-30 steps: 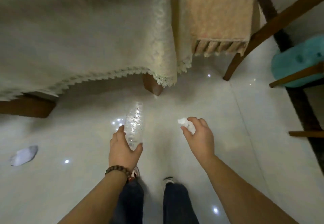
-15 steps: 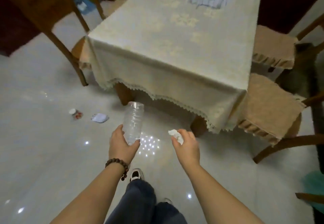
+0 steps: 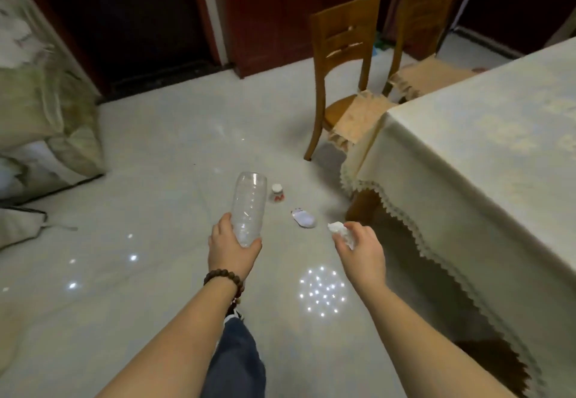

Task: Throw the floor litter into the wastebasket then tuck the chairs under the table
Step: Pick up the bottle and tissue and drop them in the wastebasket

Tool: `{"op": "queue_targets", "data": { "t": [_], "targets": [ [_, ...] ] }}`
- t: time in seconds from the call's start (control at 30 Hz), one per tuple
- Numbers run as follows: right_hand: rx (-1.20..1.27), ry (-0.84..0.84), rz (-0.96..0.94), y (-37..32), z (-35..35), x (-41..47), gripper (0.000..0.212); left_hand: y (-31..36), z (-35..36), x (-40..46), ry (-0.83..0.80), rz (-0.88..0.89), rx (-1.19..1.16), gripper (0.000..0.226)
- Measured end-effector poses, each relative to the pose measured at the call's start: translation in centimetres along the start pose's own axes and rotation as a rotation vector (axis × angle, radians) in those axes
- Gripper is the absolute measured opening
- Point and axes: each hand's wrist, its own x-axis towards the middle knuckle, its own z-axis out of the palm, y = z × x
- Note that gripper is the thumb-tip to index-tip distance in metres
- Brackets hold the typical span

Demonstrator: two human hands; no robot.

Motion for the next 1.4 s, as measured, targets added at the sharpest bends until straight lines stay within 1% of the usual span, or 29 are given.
{"op": "queue_targets", "data": {
  "t": [0.17,0.27,0.37,0.47,0.6,0.73,0.87,0.97,1.07,1.23,1.4],
  "targets": [
    [-0.04,-0.068,-0.089,-7.1,9.5,6.6,0.029,-3.8,-3.4,9.4,0.073,-0.065,-0.043,0.072],
    [-0.068,-0.1,-0.094,-11.8,15.3,10.6,0.03,-5.7,-5.9,16.7,0.093,-0.081,-0.05,0.07],
    [-0.094,-0.128,-0.095,-16.8,19.1,14.5,0.03,-6.4,-8.9,23.4,0.093,-0.094,-0.029,0.073],
    [-0.067,-0.125,-0.087,-20.9,21.5,18.3,0.029,-6.2,-11.0,29.2,0.094,-0.085,-0.007,0.075],
    [-0.061,-0.103,-0.081,-24.8,23.6,23.2,0.029,-5.4,-11.9,36.1,0.075,-0.089,0.014,0.074],
    [-0.036,-0.059,-0.055,-27.1,25.9,28.7,0.029,-4.4,-11.2,42.7,0.044,-0.051,0.035,0.072],
    [-0.031,-0.038,-0.026,-28.3,28.8,36.2,0.029,-3.1,-9.1,51.3,0.024,-0.001,0.043,0.074],
    [-0.034,-0.021,-0.007,-29.1,30.9,43.5,0.03,-1.1,-7.0,59.4,0.012,0.027,0.058,0.074],
    [-0.024,-0.012,0.033,-30.8,31.9,51.8,0.032,2.6,-5.0,68.4,-0.002,0.048,0.078,0.075],
    [-0.034,0.032,0.068,-34.6,30.7,65.8,0.032,11.0,-1.4,82.5,-0.046,0.109,0.099,0.075],
    [-0.023,0.11,0.087,-37.0,28.7,77.8,0.033,18.4,3.7,92.2,-0.121,0.193,0.074,0.073]
  ]
}}
